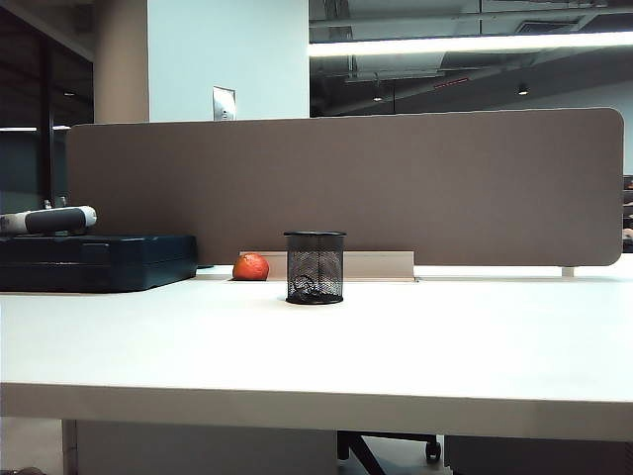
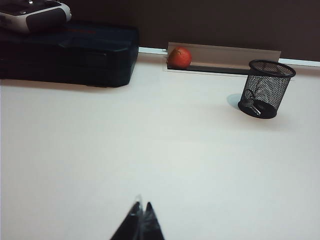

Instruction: Pick up a bunch of keys from the table, then put them into the black basket.

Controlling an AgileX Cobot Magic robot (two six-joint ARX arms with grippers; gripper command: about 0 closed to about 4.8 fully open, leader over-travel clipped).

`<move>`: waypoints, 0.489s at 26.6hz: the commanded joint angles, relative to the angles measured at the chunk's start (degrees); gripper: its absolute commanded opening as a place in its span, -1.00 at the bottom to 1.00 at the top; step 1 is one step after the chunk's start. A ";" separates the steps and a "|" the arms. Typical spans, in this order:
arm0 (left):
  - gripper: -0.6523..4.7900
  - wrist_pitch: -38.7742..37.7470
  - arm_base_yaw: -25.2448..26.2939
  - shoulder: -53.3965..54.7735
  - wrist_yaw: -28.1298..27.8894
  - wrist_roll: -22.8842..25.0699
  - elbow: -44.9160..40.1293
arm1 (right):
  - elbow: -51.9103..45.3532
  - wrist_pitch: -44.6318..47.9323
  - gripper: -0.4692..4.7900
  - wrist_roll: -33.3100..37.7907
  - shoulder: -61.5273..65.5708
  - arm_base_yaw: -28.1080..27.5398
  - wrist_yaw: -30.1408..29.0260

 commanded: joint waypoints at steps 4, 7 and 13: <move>-0.78 8.92 0.02 0.00 -0.39 0.22 -4.04 | -13.03 22.21 -0.86 0.44 -4.04 0.04 -1.64; -0.78 9.14 0.00 0.00 -0.39 0.24 -4.04 | -15.56 23.61 -0.86 0.46 -4.55 0.07 -1.55; -0.78 9.14 0.00 0.00 -0.37 0.22 -4.04 | -20.06 31.36 -0.86 5.44 -9.03 0.07 -1.55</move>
